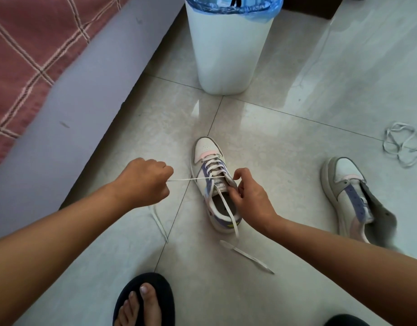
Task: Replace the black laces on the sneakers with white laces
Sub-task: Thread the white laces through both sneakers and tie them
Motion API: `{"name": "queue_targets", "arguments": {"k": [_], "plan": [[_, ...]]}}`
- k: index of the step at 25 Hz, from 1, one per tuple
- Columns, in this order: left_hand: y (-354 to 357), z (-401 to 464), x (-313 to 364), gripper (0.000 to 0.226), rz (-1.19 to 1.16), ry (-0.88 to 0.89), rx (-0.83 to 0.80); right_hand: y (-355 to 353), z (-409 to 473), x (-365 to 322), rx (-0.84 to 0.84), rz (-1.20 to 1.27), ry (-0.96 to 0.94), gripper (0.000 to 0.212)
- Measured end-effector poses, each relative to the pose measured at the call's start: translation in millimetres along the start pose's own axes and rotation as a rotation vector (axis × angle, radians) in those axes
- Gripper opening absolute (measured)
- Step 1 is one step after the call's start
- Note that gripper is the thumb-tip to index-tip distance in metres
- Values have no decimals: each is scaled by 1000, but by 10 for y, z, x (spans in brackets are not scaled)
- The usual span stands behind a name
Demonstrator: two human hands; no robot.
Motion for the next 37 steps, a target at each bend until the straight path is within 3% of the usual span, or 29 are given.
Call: {"name": "queue_targets", "arguments": {"k": [2,3,5,7,10,12,16,19,22,26,29,37], "plan": [[182,-89,65,24,-34,11,-111,7,11,6,2,-51,-32,19],[306,-124,88,17,-59,-16,-280,8,14,0,-4,-86,-53,22],[378,-104,153,34,-199,-77,-514,-16,36,-41,-10,-204,-98,27],[310,71,210,39,-482,-163,-419,-71,88,-97,73,-386,-244,28],[233,403,328,28,-896,-307,-216,-8,200,-180,169,-619,-491,17],[215,523,425,27,-1017,-354,-233,51,272,-238,125,-705,-569,9],[299,609,469,34,-1267,-521,-347,60,360,-288,91,-677,-641,18],[304,579,467,21,-1297,-468,-455,61,388,-245,123,-580,-582,4],[303,475,365,23,-1413,-434,-473,69,395,-202,148,-520,-535,20],[304,244,165,20,-1468,-442,-447,36,378,-188,135,-415,-487,21],[414,-4,8,21,-1470,-503,-474,-23,384,-144,112,-310,-362,9],[790,-442,-470,22,-1360,-698,-465,-394,525,167,224,-305,-143,10]]}}
Point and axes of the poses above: each hand's wrist, its own z-axis towards the middle knuckle, its own y-axis out of the palm, x = y × z, the point moved 3 cm from there along z, towards the middle knuckle, and after that the axes turned 2 degrees about -x, right-handed, at the moved point
